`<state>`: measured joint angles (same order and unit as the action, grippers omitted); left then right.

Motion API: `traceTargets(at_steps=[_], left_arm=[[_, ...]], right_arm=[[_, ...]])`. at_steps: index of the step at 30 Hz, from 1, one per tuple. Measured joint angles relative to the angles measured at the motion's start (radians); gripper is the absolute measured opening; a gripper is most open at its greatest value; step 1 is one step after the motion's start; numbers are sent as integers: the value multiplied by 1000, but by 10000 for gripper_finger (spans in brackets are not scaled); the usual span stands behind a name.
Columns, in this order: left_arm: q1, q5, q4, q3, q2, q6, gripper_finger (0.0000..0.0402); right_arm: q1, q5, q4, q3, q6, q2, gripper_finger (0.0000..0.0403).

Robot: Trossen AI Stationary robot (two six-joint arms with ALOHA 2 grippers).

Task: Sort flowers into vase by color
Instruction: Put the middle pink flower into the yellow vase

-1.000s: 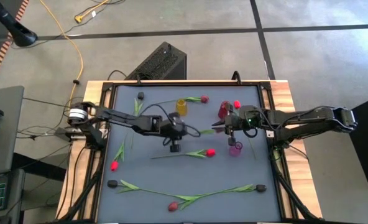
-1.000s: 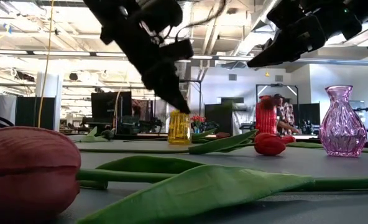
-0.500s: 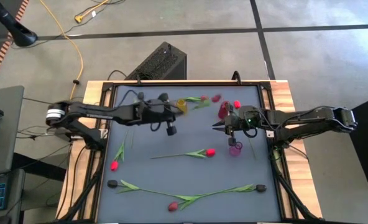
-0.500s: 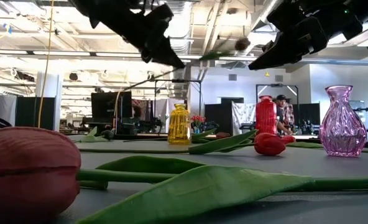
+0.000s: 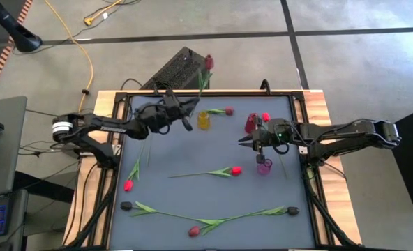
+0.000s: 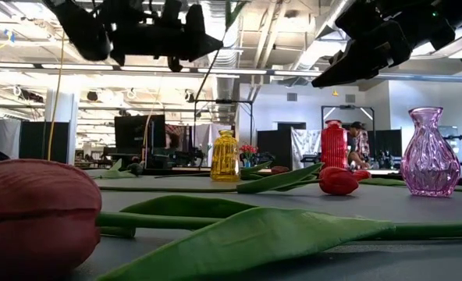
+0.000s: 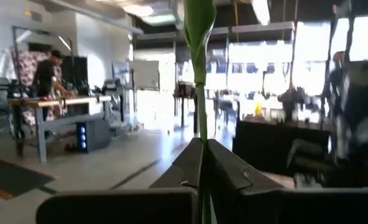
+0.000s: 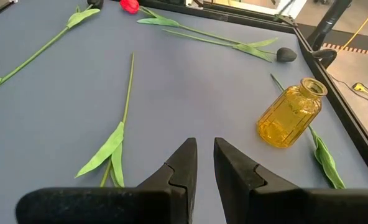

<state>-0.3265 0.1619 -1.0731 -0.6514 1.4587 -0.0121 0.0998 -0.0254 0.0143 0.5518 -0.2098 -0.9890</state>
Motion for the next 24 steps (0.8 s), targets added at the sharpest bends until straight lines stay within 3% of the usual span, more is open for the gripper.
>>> traceTargets(at_steps=[15, 24], left_arm=[[-110, -89, -490, -9, 308, 132, 0], [-151, -147, -486, -89, 378, 223, 0]], right_arm=[[2, 1, 0, 0, -1, 0, 82], [2, 2, 0, 0, -9, 0, 82]])
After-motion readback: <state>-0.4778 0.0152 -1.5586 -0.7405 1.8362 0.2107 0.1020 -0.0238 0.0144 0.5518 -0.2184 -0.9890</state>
